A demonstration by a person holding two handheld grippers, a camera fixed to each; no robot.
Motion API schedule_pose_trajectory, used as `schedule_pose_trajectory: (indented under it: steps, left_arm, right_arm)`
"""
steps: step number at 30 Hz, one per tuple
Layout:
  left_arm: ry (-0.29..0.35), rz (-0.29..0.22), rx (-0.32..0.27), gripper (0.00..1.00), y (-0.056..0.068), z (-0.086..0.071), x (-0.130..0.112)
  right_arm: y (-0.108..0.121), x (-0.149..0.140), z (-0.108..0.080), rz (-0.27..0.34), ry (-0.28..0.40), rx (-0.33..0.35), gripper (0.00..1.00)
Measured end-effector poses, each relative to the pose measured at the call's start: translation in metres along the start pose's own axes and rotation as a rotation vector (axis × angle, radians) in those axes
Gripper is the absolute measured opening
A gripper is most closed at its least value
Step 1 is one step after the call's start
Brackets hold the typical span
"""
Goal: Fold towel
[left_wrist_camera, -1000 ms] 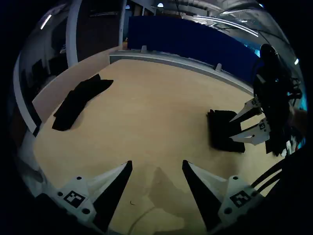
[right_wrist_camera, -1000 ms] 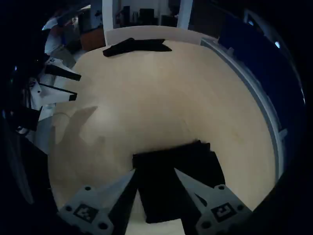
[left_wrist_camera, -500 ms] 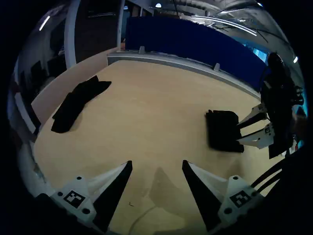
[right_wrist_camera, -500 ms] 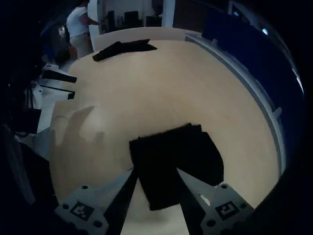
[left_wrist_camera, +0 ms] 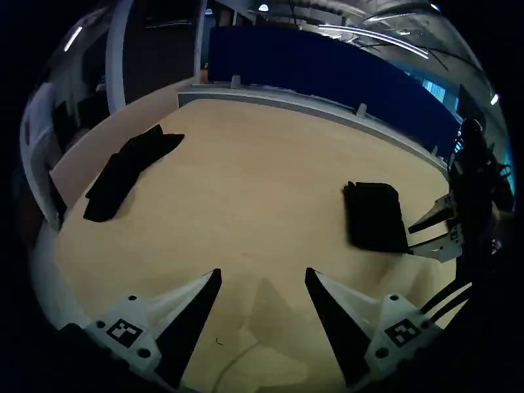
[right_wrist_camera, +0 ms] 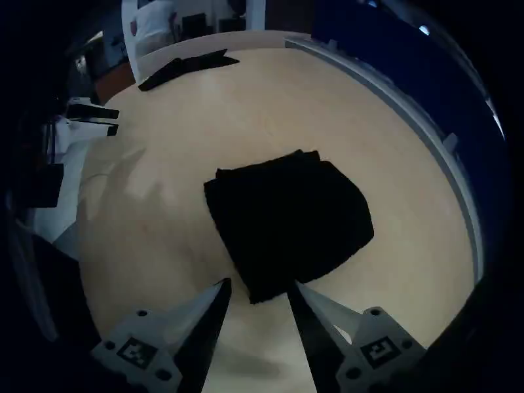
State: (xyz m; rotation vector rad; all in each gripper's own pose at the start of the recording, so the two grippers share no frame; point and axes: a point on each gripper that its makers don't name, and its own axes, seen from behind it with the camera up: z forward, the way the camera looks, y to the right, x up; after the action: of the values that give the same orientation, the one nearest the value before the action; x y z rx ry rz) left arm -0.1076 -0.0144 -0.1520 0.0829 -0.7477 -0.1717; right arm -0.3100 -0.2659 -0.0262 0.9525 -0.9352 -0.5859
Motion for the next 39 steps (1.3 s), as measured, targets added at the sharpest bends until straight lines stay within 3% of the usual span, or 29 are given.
schedule_pose_trajectory:
  steps: [17, 24, 33, 39]
  left_arm:
    - [0.000, -0.005, -0.001, 0.95, -0.001, 0.000, 0.000]
    - [-0.002, -0.003, -0.001, 0.95, -0.002, -0.001, -0.003]
    - [0.000, 0.001, -0.003, 0.95, -0.001, -0.001, -0.001]
    - [-0.001, 0.000, -0.003, 0.95, 0.000, -0.001, -0.001]
  right_arm:
    - [-0.002, -0.016, 0.009, 0.037, -0.027, -0.033, 0.62]
    - [-0.002, -0.021, 0.014, 0.062, -0.034, -0.046, 0.47]
    - [-0.003, -0.023, 0.015, 0.074, -0.034, -0.046, 0.14]
    - [0.000, -0.014, 0.009, 0.072, -0.013, -0.044, 0.10]
